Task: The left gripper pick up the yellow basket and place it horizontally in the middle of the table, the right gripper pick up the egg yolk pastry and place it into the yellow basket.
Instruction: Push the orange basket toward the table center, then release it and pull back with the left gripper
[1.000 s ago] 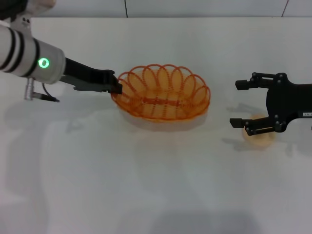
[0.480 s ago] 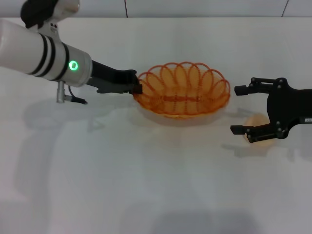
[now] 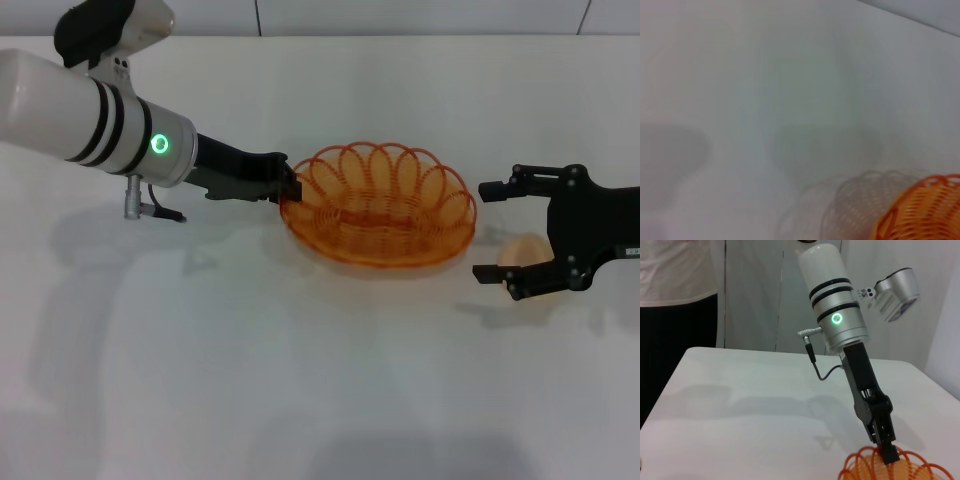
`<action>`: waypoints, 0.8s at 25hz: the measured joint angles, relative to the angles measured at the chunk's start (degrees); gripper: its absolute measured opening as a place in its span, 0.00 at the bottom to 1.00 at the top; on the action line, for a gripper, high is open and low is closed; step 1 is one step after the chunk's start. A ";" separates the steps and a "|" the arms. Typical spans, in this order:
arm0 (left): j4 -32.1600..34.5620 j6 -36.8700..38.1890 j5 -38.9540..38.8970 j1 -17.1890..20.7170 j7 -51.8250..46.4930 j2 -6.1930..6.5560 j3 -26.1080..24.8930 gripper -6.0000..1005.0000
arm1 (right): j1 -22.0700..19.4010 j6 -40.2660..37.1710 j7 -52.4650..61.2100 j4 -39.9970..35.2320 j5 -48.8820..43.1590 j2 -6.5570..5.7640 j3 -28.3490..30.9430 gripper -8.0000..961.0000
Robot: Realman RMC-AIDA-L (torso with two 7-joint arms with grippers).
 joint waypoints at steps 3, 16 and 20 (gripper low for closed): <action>-0.02 -0.18 -0.51 0.23 -0.04 -0.07 -0.13 0.14 | 0.04 0.00 -0.01 0.00 -0.07 0.05 -0.04 0.86; 6.81 3.10 -2.04 3.52 4.11 0.30 -1.00 0.54 | -0.28 -0.34 0.93 0.01 0.22 0.09 0.20 0.86; 9.66 4.57 -4.01 6.35 12.70 0.43 -3.98 0.70 | -0.28 -0.34 2.17 0.01 0.27 0.14 0.23 0.86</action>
